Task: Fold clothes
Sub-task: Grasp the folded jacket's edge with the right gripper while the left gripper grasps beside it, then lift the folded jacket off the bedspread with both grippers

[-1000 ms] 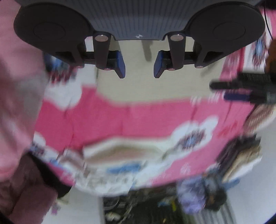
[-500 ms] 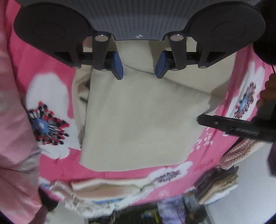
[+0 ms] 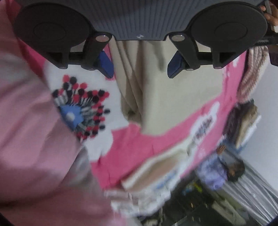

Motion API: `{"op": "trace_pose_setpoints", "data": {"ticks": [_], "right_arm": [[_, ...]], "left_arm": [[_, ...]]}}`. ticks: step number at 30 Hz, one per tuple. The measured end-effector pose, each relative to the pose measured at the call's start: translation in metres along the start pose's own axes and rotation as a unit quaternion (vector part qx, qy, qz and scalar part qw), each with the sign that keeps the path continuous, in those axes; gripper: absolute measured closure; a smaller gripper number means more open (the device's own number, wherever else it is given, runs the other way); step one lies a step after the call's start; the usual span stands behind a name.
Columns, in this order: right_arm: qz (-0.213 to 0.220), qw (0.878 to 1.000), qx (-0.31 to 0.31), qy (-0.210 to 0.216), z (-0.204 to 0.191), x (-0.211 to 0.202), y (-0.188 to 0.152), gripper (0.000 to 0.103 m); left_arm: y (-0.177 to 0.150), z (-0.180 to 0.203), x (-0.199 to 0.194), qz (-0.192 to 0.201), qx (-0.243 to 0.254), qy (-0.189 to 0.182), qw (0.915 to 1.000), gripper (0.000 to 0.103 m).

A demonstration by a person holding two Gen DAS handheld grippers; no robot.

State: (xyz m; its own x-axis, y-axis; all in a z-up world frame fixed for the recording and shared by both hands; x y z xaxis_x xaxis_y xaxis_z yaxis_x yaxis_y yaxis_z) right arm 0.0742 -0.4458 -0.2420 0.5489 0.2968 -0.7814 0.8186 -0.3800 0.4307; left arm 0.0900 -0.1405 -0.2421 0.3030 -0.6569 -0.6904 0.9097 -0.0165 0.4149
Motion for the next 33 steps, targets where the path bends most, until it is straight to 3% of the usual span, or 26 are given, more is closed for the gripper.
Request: {"op": "trace_pose_setpoints", "data": {"ticks": [3, 10, 13, 16, 20, 22, 24, 27, 28, 33], "right_arm": [[-0.009, 1.0, 0.006, 0.027, -0.002, 0.018, 0.009, 0.018], [0.002, 0.985, 0.11, 0.133, 0.002, 0.05, 0.025, 0.012], [-0.032, 0.975, 0.108, 0.19, 0.002, 0.041, 0.007, 0.013], [-0.064, 0.963, 0.127, 0.231, 0.006, 0.039, -0.007, 0.014], [-0.086, 0.959, 0.149, 0.227, 0.005, 0.064, 0.017, 0.015], [-0.095, 0.961, 0.147, 0.215, -0.003, 0.075, 0.03, 0.022], [-0.104, 0.971, 0.106, 0.186, -0.018, 0.069, 0.033, 0.032], [-0.095, 0.977, 0.066, 0.177, -0.04, 0.038, 0.028, 0.058], [-0.088, 0.979, 0.056, 0.176, -0.046, 0.027, 0.027, 0.061], [-0.028, 0.985, -0.053, 0.16, -0.086, -0.043, 0.011, 0.061]], "left_arm": [[0.01, -0.002, 0.007, -0.003, 0.003, -0.015, 0.9999, 0.027], [0.013, -0.008, 0.017, -0.026, 0.004, -0.057, 0.998, 0.023], [0.001, -0.012, 0.013, -0.054, 0.01, -0.091, 0.9944, 0.023], [-0.002, -0.013, 0.016, -0.061, 0.015, -0.097, 0.9933, 0.022], [0.012, -0.004, 0.028, -0.068, 0.005, -0.079, 0.9945, 0.021], [0.015, 0.004, 0.027, -0.072, 0.008, -0.061, 0.9956, 0.025], [0.015, 0.012, 0.02, -0.07, 0.016, -0.052, 0.996, 0.032], [0.012, 0.026, 0.002, -0.051, 0.025, -0.037, 0.9977, 0.04], [0.011, 0.031, -0.004, -0.043, 0.028, -0.032, 0.9982, 0.042], [-0.011, 0.058, -0.05, 0.031, 0.052, 0.006, 0.9981, 0.049]]}}
Point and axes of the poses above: each gripper's, at about its wrist camera, not at the fingertips, and x roughly the way its jaws point, z to its right, y to its top, the point moved 5 cm from there along x, roughly the way its jaws point, and after that the axes turned 5 degrees about -y, right-handed, at the moved point
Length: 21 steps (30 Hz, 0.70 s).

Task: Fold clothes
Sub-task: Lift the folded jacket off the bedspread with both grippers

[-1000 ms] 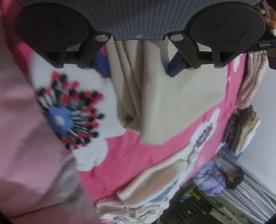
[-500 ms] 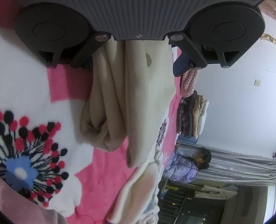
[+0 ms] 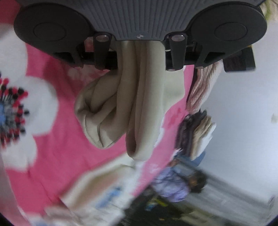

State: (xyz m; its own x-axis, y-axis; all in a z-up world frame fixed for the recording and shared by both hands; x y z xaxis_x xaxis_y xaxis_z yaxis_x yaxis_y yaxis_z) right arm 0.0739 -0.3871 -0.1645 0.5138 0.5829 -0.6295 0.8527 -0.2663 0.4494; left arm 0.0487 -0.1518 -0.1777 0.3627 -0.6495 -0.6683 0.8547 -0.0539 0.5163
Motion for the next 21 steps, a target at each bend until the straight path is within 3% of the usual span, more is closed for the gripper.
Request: {"op": "trace_pose_setpoints", "data": {"ticks": [4, 11, 18, 21], "right_arm": [[0.04, 0.993, -0.107, -0.026, -0.057, -0.039, -0.021, 0.061], [0.089, 0.963, -0.246, -0.066, -0.149, -0.082, -0.058, 0.064], [0.119, 0.938, -0.324, -0.039, -0.215, -0.099, -0.074, 0.064], [0.112, 0.94, -0.323, -0.012, -0.239, -0.093, -0.072, 0.064]], "left_arm": [[-0.016, 0.022, -0.044, 0.054, 0.012, 0.015, 0.9984, 0.053], [-0.028, 0.054, -0.102, 0.125, 0.028, 0.04, 0.9909, 0.055], [-0.029, 0.052, -0.16, 0.181, 0.001, 0.061, 0.9815, 0.055], [-0.034, 0.033, -0.186, 0.213, -0.037, 0.062, 0.9745, 0.055]]}}
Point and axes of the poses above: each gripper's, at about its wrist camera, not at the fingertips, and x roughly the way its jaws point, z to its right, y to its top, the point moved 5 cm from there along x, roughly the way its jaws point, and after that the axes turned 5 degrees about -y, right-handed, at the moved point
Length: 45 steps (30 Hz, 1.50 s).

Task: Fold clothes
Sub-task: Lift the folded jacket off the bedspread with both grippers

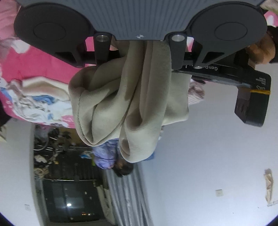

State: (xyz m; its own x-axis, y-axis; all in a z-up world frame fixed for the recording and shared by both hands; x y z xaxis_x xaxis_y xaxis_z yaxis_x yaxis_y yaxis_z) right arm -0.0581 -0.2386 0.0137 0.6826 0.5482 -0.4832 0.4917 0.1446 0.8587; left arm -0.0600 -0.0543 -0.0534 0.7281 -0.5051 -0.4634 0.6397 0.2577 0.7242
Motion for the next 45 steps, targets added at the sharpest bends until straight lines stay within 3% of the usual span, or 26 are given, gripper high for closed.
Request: {"op": "trace_pose_setpoints", "data": {"ticks": [7, 10, 14, 18, 23, 29, 32, 34, 35, 37, 39, 42, 45], "right_arm": [[-0.005, 0.996, -0.038, 0.08, -0.076, 0.052, 0.028, 0.064], [-0.003, 0.992, -0.038, 0.12, -0.117, 0.083, 0.043, 0.064], [0.005, 0.983, -0.008, 0.183, -0.168, 0.132, 0.071, 0.064], [-0.003, 0.968, 0.056, 0.244, -0.204, 0.197, 0.102, 0.064], [-0.048, 0.939, 0.153, 0.305, -0.203, 0.287, 0.13, 0.064], [-0.139, 0.895, 0.287, 0.313, -0.153, 0.406, 0.149, 0.065], [-0.174, 0.874, 0.349, 0.289, -0.118, 0.476, 0.131, 0.065], [-0.212, 0.854, 0.396, 0.261, -0.102, 0.515, 0.103, 0.065], [-0.233, 0.842, 0.418, 0.248, -0.092, 0.534, 0.086, 0.065], [-0.25, 0.83, 0.443, 0.23, -0.08, 0.55, 0.07, 0.065], [-0.249, 0.821, 0.457, 0.236, -0.071, 0.554, 0.065, 0.066], [-0.221, 0.832, 0.445, 0.248, -0.066, 0.551, 0.082, 0.066], [-0.207, 0.838, 0.438, 0.249, -0.06, 0.556, 0.087, 0.067]], "left_arm": [[0.024, -0.075, -0.072, 0.077, -0.048, 0.068, 0.9935, 0.055], [0.047, -0.107, -0.111, 0.105, -0.041, 0.11, 0.9876, 0.055], [0.092, -0.149, -0.15, 0.114, -0.02, 0.178, 0.9772, 0.055], [0.146, -0.198, -0.168, 0.093, -0.009, 0.22, 0.971, 0.055], [0.215, -0.256, -0.143, 0.036, -0.024, 0.228, 0.9728, 0.055], [0.27, -0.348, -0.052, -0.024, -0.053, 0.201, 0.9778, 0.056], [0.272, -0.396, 0.01, -0.058, -0.065, 0.208, 0.9741, 0.058], [0.263, -0.424, 0.047, -0.095, -0.072, 0.228, 0.9663, 0.06], [0.259, -0.437, 0.055, -0.11, -0.08, 0.234, 0.9627, 0.06], [0.26, -0.444, 0.063, -0.117, -0.09, 0.234, 0.961, 0.06], [0.268, -0.44, 0.054, -0.105, -0.088, 0.218, 0.9663, 0.061], [0.277, -0.438, 0.046, -0.085, -0.078, 0.202, 0.9725, 0.061], [0.266, -0.46, 0.065, -0.095, -0.086, 0.204, 0.9705, 0.059]]}}
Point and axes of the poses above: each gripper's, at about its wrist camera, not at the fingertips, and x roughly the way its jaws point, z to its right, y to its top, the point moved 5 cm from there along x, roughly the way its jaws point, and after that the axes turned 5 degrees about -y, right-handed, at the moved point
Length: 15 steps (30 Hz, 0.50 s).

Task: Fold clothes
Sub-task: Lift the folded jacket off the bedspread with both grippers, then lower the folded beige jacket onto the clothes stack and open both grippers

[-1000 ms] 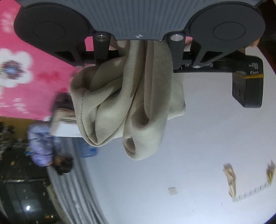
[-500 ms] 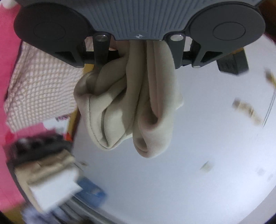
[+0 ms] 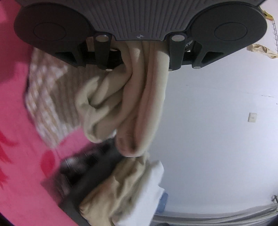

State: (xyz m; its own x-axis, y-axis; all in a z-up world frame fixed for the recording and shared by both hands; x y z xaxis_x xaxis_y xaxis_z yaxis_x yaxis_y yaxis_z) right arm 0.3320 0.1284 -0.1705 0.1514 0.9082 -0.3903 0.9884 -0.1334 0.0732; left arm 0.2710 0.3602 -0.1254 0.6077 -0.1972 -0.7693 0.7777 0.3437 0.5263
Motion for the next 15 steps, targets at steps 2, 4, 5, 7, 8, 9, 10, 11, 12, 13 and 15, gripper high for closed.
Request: {"op": "trace_pose_setpoints", "data": {"ticks": [2, 4, 5, 7, 8, 9, 10, 11, 12, 13, 15], "right_arm": [[-0.005, 1.0, 0.001, -0.024, 0.018, 0.013, 0.001, 0.065], [-0.018, 0.999, 0.018, -0.045, 0.043, 0.024, -0.003, 0.056], [-0.024, 0.998, 0.036, -0.039, 0.055, 0.026, -0.006, 0.056], [-0.024, 0.999, 0.046, -0.016, 0.06, 0.011, -0.008, 0.046], [-0.023, 0.998, 0.05, -0.003, 0.061, 0.003, -0.008, 0.04], [-0.016, 0.999, 0.047, 0.0, 0.06, -0.008, -0.009, 0.027], [-0.006, 0.999, 0.044, 0.001, 0.06, -0.019, -0.009, 0.018], [0.003, 0.999, 0.04, 0.002, 0.059, -0.031, -0.01, 0.014], [0.016, 0.999, 0.031, -0.007, 0.058, -0.043, -0.011, 0.011], [0.029, 0.999, 0.021, -0.018, 0.056, -0.056, -0.013, 0.013], [0.053, 0.998, -0.033, -0.028, 0.039, -0.08, -0.027, 0.021]], "left_arm": [[-0.01, -0.016, 0.023, -0.016, -0.013, 0.009, 0.9998, 0.046], [-0.014, -0.031, 0.018, -0.006, -0.057, -0.023, 0.9981, 0.045], [-0.014, -0.038, 0.012, -0.001, -0.078, -0.039, 0.9962, 0.045], [-0.01, -0.044, -0.005, 0.021, -0.08, -0.036, 0.9959, 0.044], [-0.007, -0.047, -0.015, 0.033, -0.073, -0.028, 0.9964, 0.043], [-0.004, -0.049, -0.025, 0.041, -0.066, -0.019, 0.9968, 0.043], [-0.002, -0.05, -0.034, 0.047, -0.064, -0.014, 0.9967, 0.043], [-0.002, -0.049, -0.046, 0.057, -0.059, -0.01, 0.9966, 0.043], [-0.002, -0.044, -0.059, 0.069, -0.046, -0.005, 0.9965, 0.043], [-0.002, -0.038, -0.07, 0.08, -0.03, -0.003, 0.9964, 0.043], [-0.008, -0.015, -0.085, 0.087, 0.019, -0.013, 0.996, 0.043]]}}
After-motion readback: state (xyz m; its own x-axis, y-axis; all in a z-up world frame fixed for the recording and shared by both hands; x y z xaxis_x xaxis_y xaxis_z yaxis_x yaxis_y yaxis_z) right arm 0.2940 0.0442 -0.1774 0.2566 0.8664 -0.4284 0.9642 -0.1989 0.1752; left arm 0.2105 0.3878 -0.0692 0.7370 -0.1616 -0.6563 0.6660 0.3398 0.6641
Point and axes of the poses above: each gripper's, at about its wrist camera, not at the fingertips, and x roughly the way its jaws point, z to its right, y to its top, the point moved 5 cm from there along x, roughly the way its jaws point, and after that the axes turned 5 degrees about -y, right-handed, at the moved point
